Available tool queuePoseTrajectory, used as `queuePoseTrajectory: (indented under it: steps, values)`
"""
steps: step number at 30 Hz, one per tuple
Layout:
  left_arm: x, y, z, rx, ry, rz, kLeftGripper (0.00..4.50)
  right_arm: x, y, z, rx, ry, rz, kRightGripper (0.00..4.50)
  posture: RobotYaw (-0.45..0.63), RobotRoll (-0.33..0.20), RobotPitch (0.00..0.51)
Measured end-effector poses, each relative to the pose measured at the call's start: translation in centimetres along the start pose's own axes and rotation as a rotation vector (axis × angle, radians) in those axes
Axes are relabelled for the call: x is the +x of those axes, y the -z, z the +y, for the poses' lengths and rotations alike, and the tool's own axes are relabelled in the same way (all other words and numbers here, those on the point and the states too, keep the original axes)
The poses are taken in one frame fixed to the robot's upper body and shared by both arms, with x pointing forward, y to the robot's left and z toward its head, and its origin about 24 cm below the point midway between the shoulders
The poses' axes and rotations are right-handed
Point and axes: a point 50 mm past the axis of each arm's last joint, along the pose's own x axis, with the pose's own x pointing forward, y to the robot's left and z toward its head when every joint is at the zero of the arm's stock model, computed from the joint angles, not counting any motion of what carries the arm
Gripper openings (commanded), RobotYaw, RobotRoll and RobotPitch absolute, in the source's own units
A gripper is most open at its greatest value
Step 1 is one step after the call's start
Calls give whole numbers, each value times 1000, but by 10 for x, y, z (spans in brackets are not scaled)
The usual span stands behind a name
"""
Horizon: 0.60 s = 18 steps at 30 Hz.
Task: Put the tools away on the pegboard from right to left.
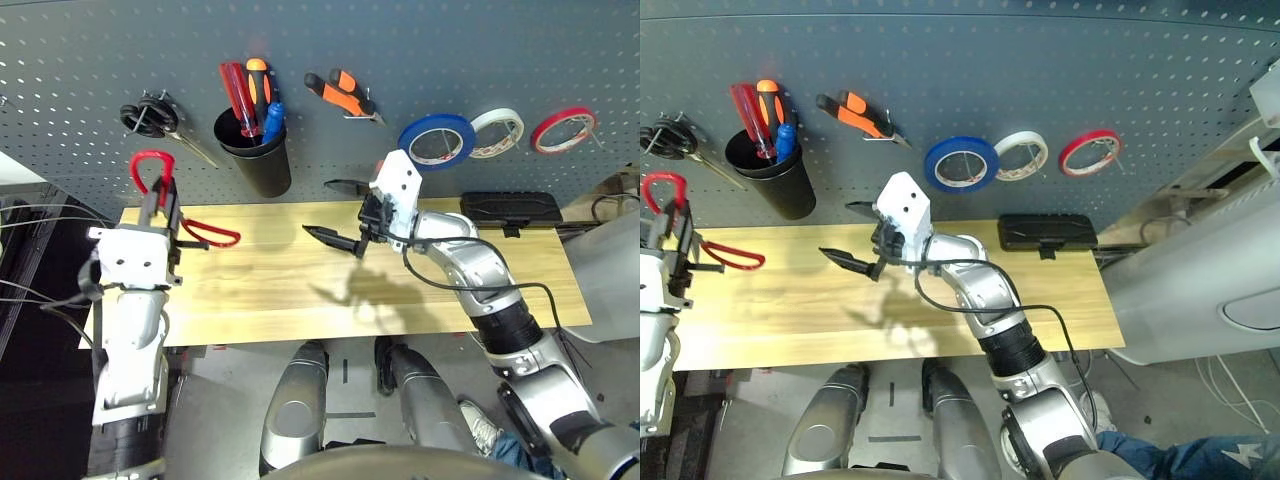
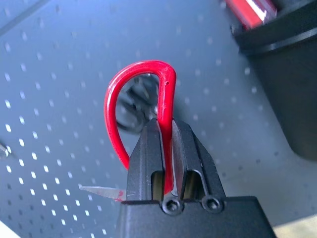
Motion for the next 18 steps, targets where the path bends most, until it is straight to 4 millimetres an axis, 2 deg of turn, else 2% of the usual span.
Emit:
queuePoseTrajectory:
  steps: [10, 13, 18]
  values:
    - [21, -12, 2, -11, -38, -59, 75, 0, 1, -1, -5, -3, -3, 4500, 191, 0, 240]
    - [32, -7, 4, -52, -80, -11, 75, 0, 2, -2, -9, 4, 2, 4500, 188, 0, 238]
    - [38, 8, 3, -95, -100, 77, 75, 1, 2, -4, -23, 20, 4, 4500, 178, 0, 233]
